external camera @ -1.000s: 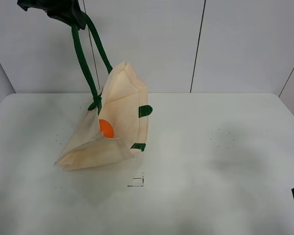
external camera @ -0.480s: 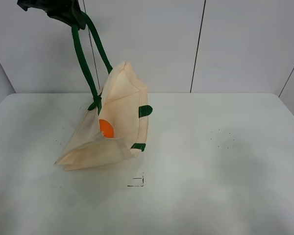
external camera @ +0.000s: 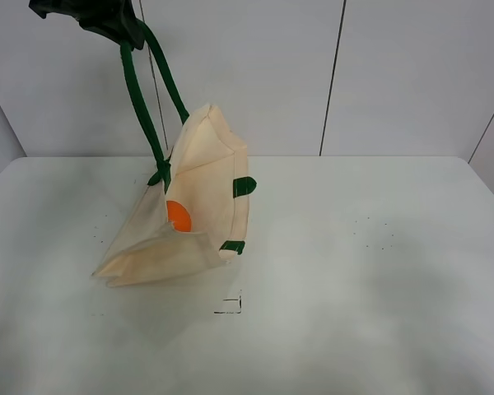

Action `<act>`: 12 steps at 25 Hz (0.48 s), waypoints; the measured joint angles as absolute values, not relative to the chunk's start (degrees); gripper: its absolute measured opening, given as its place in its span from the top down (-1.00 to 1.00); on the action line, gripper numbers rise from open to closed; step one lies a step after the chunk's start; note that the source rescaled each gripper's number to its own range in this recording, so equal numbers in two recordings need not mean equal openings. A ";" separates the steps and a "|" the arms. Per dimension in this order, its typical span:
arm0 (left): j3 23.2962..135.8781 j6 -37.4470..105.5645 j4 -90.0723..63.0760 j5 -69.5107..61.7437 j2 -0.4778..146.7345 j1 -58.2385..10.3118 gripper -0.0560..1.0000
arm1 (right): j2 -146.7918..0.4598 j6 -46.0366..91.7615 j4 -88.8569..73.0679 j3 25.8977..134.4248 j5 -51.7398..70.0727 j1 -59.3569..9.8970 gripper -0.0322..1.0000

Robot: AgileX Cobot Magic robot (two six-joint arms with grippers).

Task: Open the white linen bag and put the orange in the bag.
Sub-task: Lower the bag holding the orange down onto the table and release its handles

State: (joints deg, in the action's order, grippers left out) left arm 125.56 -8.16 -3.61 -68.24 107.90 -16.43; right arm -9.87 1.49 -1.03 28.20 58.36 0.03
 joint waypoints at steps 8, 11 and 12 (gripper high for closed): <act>125.56 -8.16 -3.61 -68.24 107.90 -16.43 0.89 | 0.00 1.49 -1.11 28.20 58.36 1.25 -1.00; 125.56 -8.16 -3.61 -68.24 107.90 -16.43 0.89 | 0.18 1.49 -1.11 28.20 58.36 1.25 -1.00; 125.56 -8.16 -3.61 -68.24 107.95 -16.43 0.89 | 0.18 1.49 -1.11 28.20 58.36 1.25 -1.00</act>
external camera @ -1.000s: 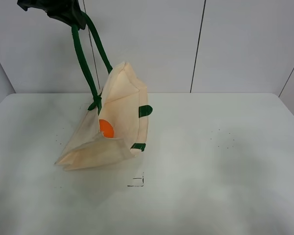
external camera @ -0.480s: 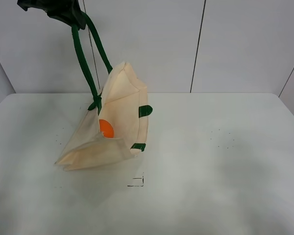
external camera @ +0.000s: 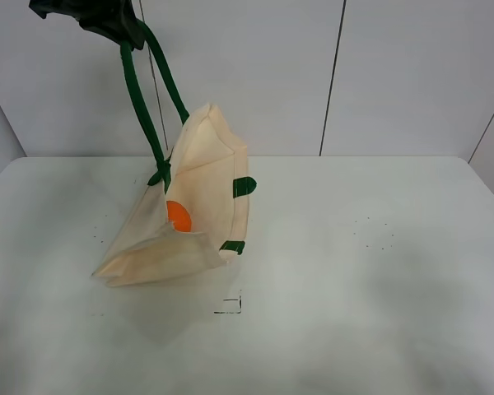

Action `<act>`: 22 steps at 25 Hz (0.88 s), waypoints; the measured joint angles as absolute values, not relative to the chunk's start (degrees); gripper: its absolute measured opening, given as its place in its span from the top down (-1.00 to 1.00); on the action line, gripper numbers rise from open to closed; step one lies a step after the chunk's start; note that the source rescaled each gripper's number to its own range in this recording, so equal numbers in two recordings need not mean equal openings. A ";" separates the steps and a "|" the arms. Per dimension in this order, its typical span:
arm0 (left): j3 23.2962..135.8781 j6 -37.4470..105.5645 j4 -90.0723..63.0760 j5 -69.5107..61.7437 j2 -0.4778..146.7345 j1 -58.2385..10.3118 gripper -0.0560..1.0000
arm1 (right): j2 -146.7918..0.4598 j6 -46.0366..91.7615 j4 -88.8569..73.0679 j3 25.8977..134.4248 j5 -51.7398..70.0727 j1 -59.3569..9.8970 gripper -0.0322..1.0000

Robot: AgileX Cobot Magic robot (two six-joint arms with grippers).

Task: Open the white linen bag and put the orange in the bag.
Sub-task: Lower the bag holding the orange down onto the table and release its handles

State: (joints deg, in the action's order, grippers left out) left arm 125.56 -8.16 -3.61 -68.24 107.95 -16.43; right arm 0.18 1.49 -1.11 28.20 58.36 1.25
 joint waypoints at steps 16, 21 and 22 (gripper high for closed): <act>119.69 -3.70 -13.44 -64.24 126.33 -16.43 0.61 | 0.18 1.49 -1.14 28.20 58.36 1.25 -1.00; 119.69 0.00 -17.80 -64.18 130.10 -16.43 -0.41 | 0.18 1.49 -1.14 28.20 58.36 1.25 -1.00; 119.69 0.00 -17.72 -64.18 130.49 -16.43 -0.52 | 0.18 1.49 -1.14 28.20 58.36 1.25 -1.00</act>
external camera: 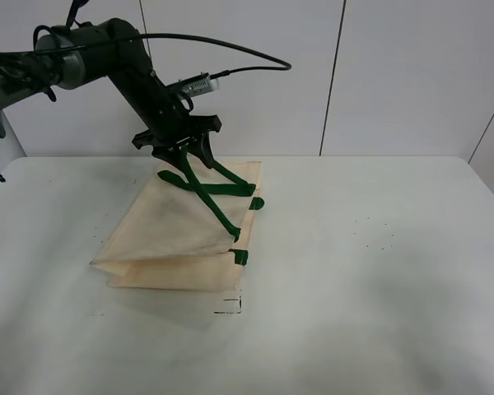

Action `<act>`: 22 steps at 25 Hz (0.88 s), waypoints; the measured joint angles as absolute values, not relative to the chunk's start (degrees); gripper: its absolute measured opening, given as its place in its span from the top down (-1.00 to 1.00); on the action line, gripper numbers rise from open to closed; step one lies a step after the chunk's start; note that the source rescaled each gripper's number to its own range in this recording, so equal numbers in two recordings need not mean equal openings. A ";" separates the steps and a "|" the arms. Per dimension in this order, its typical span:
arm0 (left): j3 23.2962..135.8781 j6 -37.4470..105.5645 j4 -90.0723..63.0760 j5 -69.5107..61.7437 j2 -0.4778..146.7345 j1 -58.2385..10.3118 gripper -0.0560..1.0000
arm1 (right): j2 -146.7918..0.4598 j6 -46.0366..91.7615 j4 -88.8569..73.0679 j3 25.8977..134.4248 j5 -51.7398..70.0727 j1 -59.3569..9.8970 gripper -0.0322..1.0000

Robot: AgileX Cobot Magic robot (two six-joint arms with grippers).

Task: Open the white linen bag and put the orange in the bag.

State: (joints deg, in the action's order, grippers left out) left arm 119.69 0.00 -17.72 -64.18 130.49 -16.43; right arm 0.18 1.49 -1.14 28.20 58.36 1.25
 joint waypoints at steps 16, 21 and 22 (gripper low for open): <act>119.69 -8.51 1.10 -66.22 131.18 -9.82 -0.67 | 0.18 1.49 -1.14 28.20 58.36 1.25 -1.00; 119.69 -6.83 1.22 -67.64 131.18 -2.98 -0.67 | 0.18 1.49 -1.14 28.20 58.36 1.25 -1.00; 119.69 -6.71 1.15 -67.96 131.18 -1.82 -0.67 | 0.18 1.49 -1.14 28.20 58.36 1.25 -1.00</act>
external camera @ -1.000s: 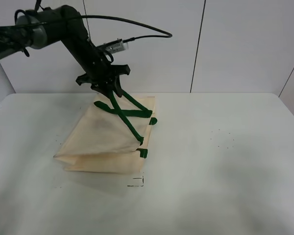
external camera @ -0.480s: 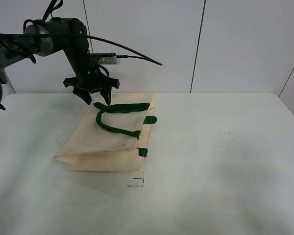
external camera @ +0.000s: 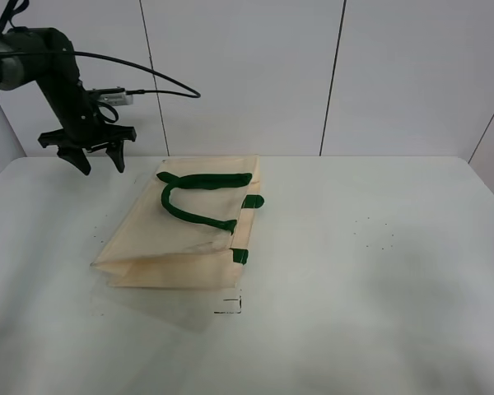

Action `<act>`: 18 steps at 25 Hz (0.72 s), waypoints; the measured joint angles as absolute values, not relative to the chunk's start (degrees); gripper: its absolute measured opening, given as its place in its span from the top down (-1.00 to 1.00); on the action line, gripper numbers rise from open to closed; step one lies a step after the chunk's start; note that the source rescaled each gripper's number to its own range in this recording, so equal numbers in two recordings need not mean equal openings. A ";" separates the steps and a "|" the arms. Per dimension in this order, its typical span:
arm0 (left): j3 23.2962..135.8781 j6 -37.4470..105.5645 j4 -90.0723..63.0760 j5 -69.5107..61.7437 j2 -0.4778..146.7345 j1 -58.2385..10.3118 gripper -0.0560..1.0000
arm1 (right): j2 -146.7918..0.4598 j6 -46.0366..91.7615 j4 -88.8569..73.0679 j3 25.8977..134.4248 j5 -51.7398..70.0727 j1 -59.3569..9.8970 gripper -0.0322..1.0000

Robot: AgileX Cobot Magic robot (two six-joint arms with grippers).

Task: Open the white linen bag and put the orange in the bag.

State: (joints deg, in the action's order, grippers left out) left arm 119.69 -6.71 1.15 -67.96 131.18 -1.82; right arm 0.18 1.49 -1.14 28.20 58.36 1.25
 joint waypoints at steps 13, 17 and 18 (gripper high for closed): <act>112.02 -5.39 0.48 -68.01 126.53 0.75 -0.67 | 0.18 1.49 -1.14 28.20 58.36 1.25 -1.00; 101.73 -5.33 0.43 -68.01 118.82 0.75 -0.67 | 0.18 1.49 -1.14 28.20 58.36 1.25 -1.00; 98.50 -5.33 0.43 -68.01 116.82 0.75 -0.67 | 0.18 1.49 -1.14 28.20 58.36 1.25 -1.00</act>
State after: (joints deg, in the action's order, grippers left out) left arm 98.50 -5.33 0.43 -68.01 116.82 0.75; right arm 0.18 1.49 -1.14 28.20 58.36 1.25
